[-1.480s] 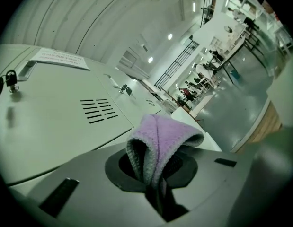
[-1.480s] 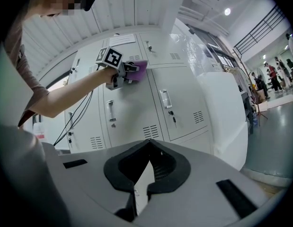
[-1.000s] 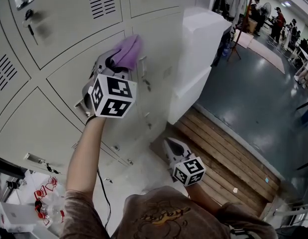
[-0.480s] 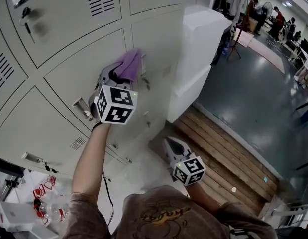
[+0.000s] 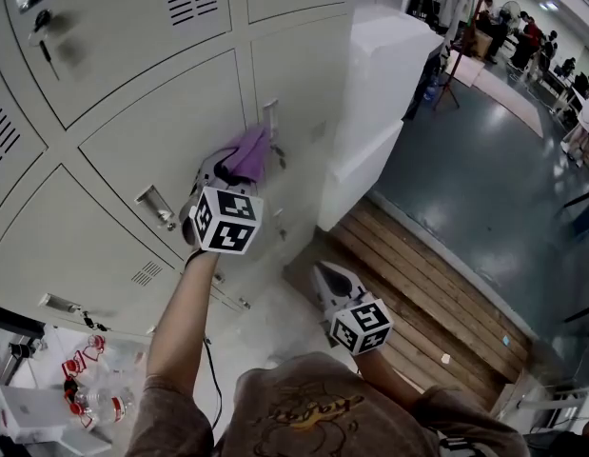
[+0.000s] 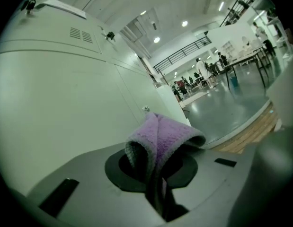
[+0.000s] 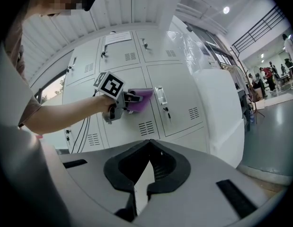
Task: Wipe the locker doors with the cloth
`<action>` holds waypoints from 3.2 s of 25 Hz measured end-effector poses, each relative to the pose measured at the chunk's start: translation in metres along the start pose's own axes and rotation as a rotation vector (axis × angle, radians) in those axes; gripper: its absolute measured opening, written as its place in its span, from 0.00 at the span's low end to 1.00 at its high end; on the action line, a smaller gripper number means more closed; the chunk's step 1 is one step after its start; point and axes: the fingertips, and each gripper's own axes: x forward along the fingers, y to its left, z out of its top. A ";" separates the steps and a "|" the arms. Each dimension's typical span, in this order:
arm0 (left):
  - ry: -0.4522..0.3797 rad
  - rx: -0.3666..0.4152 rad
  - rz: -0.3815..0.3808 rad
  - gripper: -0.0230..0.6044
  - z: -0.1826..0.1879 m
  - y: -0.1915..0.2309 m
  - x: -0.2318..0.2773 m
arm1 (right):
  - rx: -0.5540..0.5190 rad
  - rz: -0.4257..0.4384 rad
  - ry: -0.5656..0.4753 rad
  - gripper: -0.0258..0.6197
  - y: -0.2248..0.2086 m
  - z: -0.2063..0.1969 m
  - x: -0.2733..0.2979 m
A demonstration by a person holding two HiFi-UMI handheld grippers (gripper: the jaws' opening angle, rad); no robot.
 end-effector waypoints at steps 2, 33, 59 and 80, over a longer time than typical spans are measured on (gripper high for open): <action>0.016 -0.010 -0.010 0.10 -0.013 -0.007 0.002 | 0.002 -0.003 0.001 0.04 0.000 -0.001 0.000; 0.300 -0.227 -0.239 0.10 -0.186 -0.113 0.032 | 0.000 -0.057 0.005 0.04 -0.004 -0.005 -0.012; -0.071 -0.526 -0.268 0.10 -0.072 -0.073 -0.126 | -0.013 -0.001 -0.003 0.04 0.014 0.006 -0.009; -0.163 -0.712 -0.119 0.10 -0.161 -0.094 -0.189 | -0.073 0.075 0.026 0.04 0.040 -0.015 0.002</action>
